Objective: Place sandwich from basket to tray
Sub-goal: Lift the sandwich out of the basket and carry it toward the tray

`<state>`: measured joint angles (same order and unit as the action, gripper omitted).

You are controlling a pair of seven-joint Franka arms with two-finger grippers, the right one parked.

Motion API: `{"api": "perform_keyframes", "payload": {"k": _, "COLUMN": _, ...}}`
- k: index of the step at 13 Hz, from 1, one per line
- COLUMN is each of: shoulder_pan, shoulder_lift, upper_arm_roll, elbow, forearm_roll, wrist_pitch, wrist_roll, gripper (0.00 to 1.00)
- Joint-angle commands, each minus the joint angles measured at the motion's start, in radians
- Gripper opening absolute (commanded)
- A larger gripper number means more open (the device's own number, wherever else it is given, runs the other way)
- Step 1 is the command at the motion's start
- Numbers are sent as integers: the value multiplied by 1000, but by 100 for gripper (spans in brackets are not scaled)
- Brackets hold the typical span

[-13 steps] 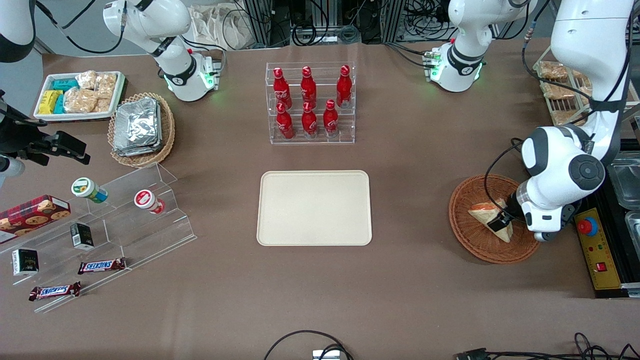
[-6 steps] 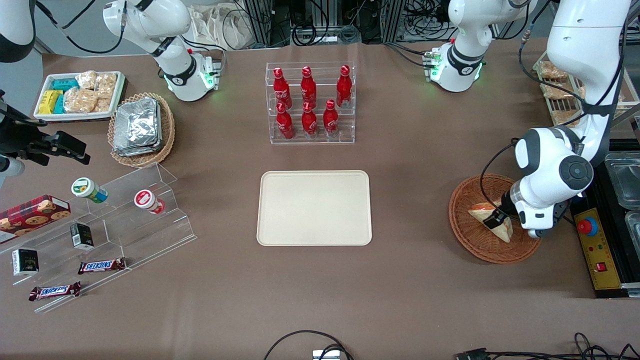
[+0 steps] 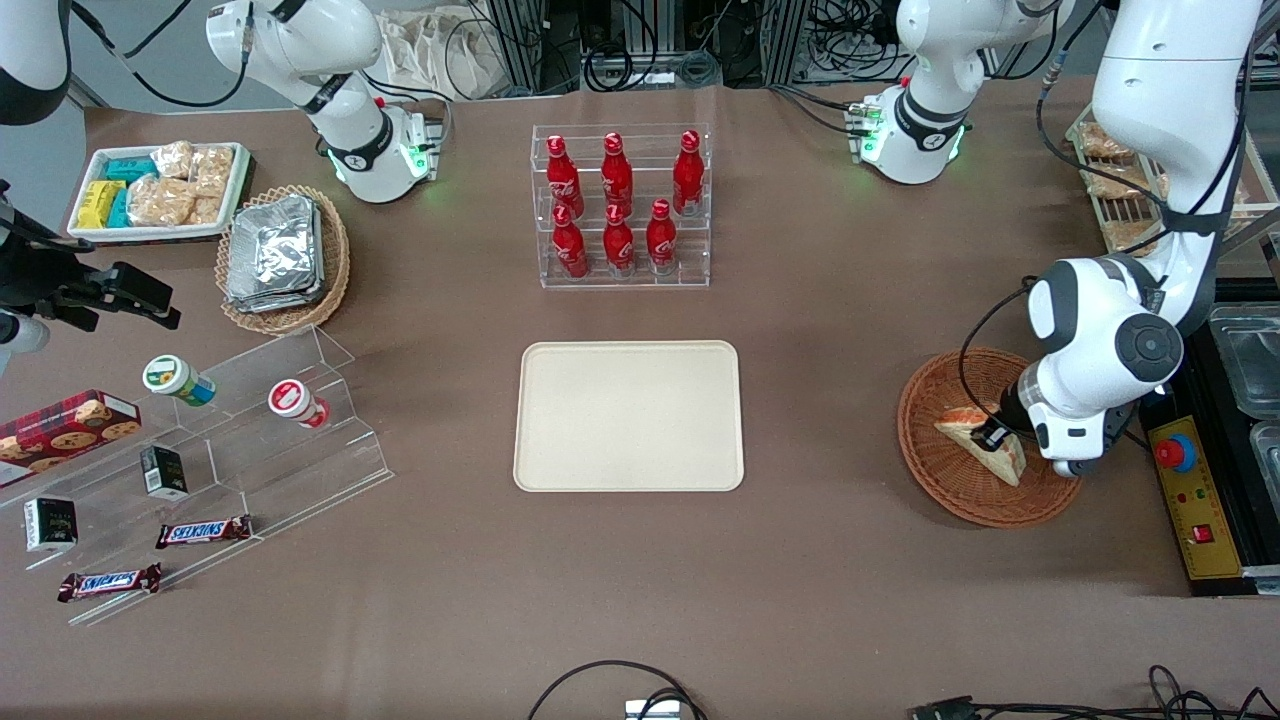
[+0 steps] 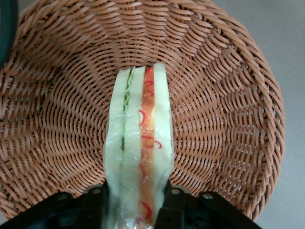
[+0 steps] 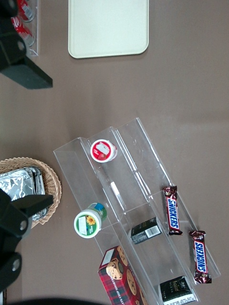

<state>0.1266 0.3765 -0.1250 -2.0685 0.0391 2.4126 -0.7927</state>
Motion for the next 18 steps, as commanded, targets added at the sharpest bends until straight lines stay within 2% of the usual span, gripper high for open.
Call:
{"api": "perform_keyframes", "payload": {"k": 1, "shoulder_pan": -2, "shoulder_lift": -21, "upper_arm_roll": 2, "elbow": -1, "forearm_roll": 15, "wrist_pitch": 0, "wrist_roll": 22, "gripper": 0}}
{"api": "perform_keyframes", "payload": {"k": 4, "shoulder_pan": -2, "shoulder_lift": -95, "upper_arm_roll": 2, "elbow": 10, "forearm_roll": 13, "wrist_pitch": -81, "wrist_roll": 270, "gripper": 0}}
{"api": "perform_keyframes", "payload": {"k": 7, "shoulder_pan": 1, "shoulder_lift": -184, "upper_arm_roll": -1, "elbow": 51, "forearm_roll": 7, "wrist_pitch": -202, "wrist_roll": 433, "gripper": 0}}
{"api": "perform_keyframes", "payload": {"k": 9, "shoulder_pan": -7, "shoulder_lift": -221, "upper_arm_roll": -22, "elbow": 138, "forearm_roll": 5, "wrist_pitch": -356, "wrist_roll": 560, "gripper": 0}}
{"api": "perform_keyframes", "payload": {"k": 10, "shoulder_pan": -7, "shoulder_lift": -235, "upper_arm_roll": -63, "elbow": 198, "forearm_roll": 4, "wrist_pitch": -442, "wrist_roll": 607, "gripper": 0}}
{"api": "perform_keyframes", "payload": {"k": 13, "shoulder_pan": -8, "shoulder_lift": -243, "upper_arm_roll": -207, "elbow": 390, "forearm_roll": 9, "wrist_pitch": -643, "wrist_roll": 629, "gripper": 0}}
{"api": "perform_keyframes", "payload": {"k": 15, "shoulder_pan": -13, "shoulder_lift": -243, "upper_arm_roll": -296, "elbow": 456, "forearm_roll": 7, "wrist_pitch": -694, "wrist_roll": 627, "gripper": 0}}
{"api": "perform_keyframes", "payload": {"k": 18, "shoulder_pan": -88, "shoulder_lift": -234, "upper_arm_roll": -337, "elbow": 491, "forearm_roll": 1, "wrist_pitch": -721, "wrist_roll": 565, "gripper": 0}}
